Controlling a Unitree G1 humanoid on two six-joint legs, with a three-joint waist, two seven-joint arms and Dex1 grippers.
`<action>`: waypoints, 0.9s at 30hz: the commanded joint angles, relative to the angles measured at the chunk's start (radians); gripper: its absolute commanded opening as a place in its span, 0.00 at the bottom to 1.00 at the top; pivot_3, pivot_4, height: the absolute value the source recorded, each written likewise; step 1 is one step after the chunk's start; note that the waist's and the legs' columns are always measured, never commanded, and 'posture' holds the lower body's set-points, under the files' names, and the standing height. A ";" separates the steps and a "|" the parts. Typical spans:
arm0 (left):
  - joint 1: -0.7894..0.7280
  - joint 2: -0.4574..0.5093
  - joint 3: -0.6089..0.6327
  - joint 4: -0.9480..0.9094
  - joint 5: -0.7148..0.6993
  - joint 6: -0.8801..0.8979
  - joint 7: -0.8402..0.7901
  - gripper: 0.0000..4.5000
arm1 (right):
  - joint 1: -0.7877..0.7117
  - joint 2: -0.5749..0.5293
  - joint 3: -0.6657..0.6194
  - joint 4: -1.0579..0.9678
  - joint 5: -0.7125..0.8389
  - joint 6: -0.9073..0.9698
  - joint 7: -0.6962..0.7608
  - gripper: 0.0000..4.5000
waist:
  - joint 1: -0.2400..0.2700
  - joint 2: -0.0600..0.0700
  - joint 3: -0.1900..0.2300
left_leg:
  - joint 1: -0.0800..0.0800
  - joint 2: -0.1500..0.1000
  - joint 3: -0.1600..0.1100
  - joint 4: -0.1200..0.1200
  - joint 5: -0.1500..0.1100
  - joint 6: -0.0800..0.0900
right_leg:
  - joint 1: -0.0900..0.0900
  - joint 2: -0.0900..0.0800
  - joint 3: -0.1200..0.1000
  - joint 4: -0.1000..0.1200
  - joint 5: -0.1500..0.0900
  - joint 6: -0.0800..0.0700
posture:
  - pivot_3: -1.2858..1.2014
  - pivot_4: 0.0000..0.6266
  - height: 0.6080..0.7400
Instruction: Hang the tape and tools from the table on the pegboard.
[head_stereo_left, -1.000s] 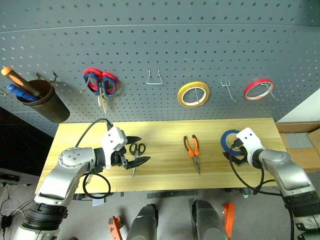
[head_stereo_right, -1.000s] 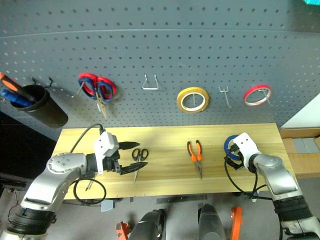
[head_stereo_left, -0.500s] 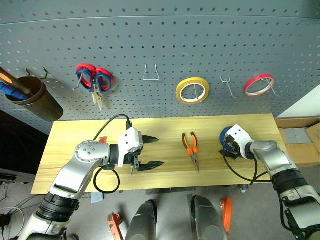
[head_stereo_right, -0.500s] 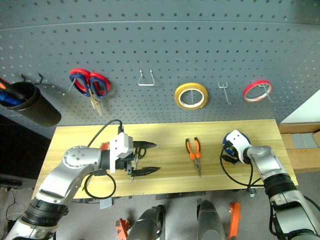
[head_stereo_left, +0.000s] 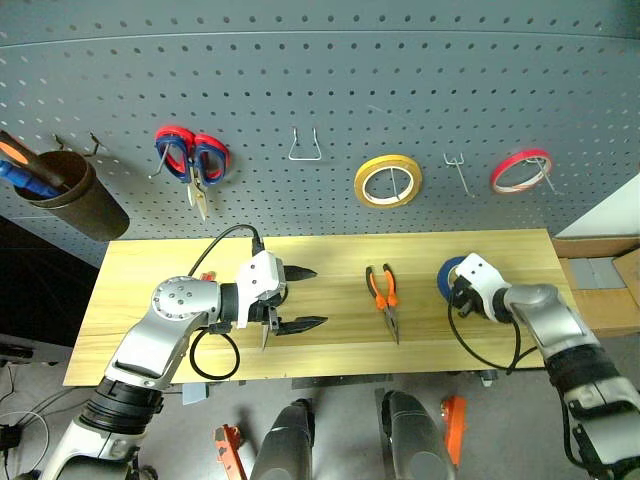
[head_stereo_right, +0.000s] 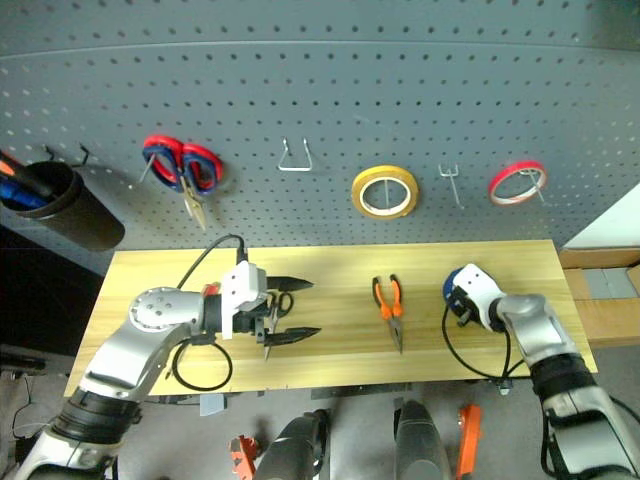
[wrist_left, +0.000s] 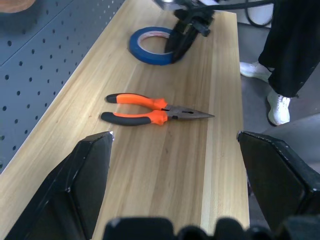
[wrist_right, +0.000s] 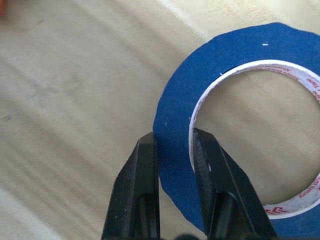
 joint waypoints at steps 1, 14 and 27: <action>0.000 0.001 0.027 -0.010 -0.020 -0.010 -0.007 0.95 | 0.075 -0.041 -0.079 -0.237 0.000 0.026 -0.046 0.09 | -0.004 0.001 0.001 | -0.005 0.000 0.000 0.003 0.000 0.000 | -0.005 0.000 0.000 0.003 0.000 0.000 | 0.48 0.51 1.00; -0.060 -0.043 0.002 0.029 -0.018 -0.042 -0.046 0.95 | 0.579 0.088 0.040 -1.228 -0.303 0.071 -0.363 0.09 | -0.014 0.001 0.001 | -0.010 -0.001 0.003 0.016 0.000 0.000 | -0.014 -0.001 0.001 0.020 0.000 0.000 | 0.44 0.53 1.00; -0.132 -0.109 0.054 0.075 -0.030 -0.069 0.028 0.95 | 0.235 0.083 -0.080 -0.900 -0.303 -0.120 -0.374 0.09 | -0.027 -0.004 0.004 | -0.008 0.000 0.003 0.018 0.001 -0.002 | -0.014 0.000 -0.001 0.027 0.001 -0.001 | 0.45 0.52 1.00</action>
